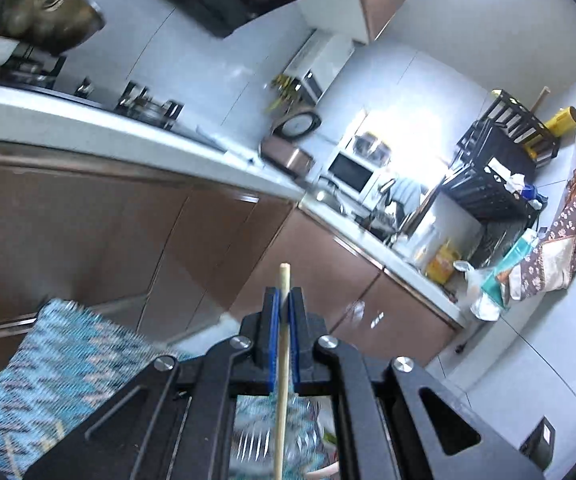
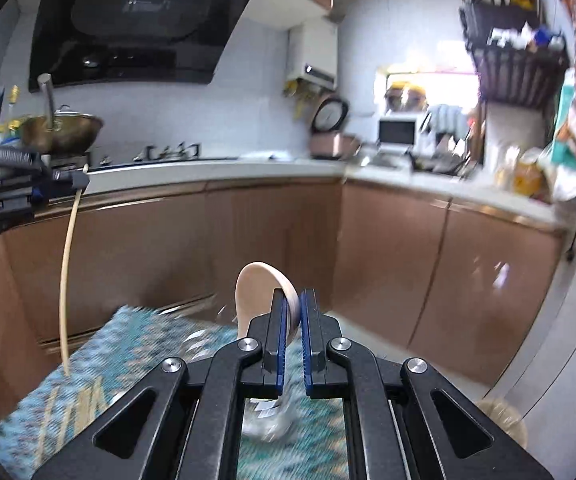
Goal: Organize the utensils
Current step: 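Carry spoon and chopstick over the wire holder and open both tools to drop them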
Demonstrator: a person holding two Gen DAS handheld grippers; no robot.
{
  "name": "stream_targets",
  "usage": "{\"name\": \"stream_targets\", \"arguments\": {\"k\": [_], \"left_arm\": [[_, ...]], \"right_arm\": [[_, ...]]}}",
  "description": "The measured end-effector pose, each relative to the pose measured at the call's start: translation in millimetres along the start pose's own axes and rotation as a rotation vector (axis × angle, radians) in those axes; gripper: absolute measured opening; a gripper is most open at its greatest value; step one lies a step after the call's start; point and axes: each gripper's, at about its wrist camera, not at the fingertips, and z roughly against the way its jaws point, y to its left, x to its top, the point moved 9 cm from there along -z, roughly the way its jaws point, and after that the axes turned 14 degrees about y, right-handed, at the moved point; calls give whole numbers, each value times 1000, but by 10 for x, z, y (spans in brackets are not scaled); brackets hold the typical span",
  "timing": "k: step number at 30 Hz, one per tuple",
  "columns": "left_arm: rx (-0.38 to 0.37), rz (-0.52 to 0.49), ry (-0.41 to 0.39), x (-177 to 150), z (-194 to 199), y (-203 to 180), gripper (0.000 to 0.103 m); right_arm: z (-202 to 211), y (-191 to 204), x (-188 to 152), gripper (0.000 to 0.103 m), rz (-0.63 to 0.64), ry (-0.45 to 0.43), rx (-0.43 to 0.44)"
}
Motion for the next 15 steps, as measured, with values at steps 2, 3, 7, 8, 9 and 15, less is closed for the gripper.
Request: {"name": "stream_targets", "arguments": {"k": [2, 3, 7, 8, 9, 15], "left_arm": [[31, -20, -33, 2, -206, -43, 4], [51, -31, -52, -10, -287, -55, 4], [131, -91, -122, -143, -626, -62, 4], [148, -104, -137, -183, -679, -54, 4], [159, -114, -147, -251, -725, -25, 4], [207, -140, -164, -621, -1057, 173, 5]], "right_arm": [[-125, 5, 52, 7, 4, -19, -45], [-178, 3, 60, 7, 5, -24, -61], [-443, -27, -30, 7, -3, -30, -132], [-497, -41, -59, 7, -4, -28, -140], [-562, -36, -100, 7, -7, -25, -144], [-852, 29, -289, 8, -11, -25, -156]]}}
